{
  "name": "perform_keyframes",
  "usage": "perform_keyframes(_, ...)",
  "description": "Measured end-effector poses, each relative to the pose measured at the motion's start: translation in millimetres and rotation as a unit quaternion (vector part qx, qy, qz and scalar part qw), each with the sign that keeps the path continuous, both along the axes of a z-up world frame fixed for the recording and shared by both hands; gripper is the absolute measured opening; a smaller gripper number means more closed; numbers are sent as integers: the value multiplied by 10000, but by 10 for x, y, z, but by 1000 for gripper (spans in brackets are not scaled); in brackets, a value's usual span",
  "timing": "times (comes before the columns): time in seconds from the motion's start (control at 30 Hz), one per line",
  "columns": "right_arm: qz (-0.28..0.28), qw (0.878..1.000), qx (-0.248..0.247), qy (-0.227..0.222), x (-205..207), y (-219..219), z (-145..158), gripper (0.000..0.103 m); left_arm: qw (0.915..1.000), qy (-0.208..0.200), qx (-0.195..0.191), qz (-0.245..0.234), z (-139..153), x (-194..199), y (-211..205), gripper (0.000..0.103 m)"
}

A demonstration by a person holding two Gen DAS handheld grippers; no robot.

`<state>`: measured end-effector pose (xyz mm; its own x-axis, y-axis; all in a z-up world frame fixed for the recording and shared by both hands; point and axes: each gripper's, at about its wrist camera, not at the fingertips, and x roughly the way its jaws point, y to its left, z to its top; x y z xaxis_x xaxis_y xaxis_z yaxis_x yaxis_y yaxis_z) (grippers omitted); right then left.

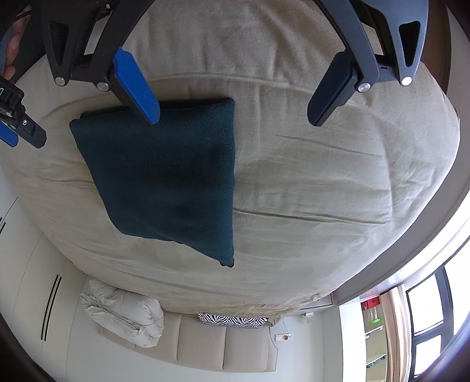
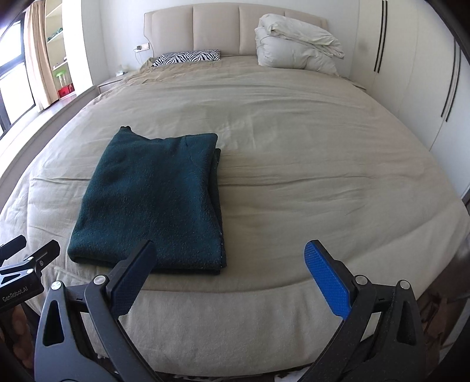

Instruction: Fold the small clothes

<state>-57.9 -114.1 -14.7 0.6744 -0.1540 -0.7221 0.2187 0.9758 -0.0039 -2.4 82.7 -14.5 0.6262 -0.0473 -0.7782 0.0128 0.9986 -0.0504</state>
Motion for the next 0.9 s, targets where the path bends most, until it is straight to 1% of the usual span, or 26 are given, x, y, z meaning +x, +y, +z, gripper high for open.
perform_keyframes(0.9,37,9999,51,90,53,10,-54,103,10000,-35,61,-12,5,-23,-8,103)
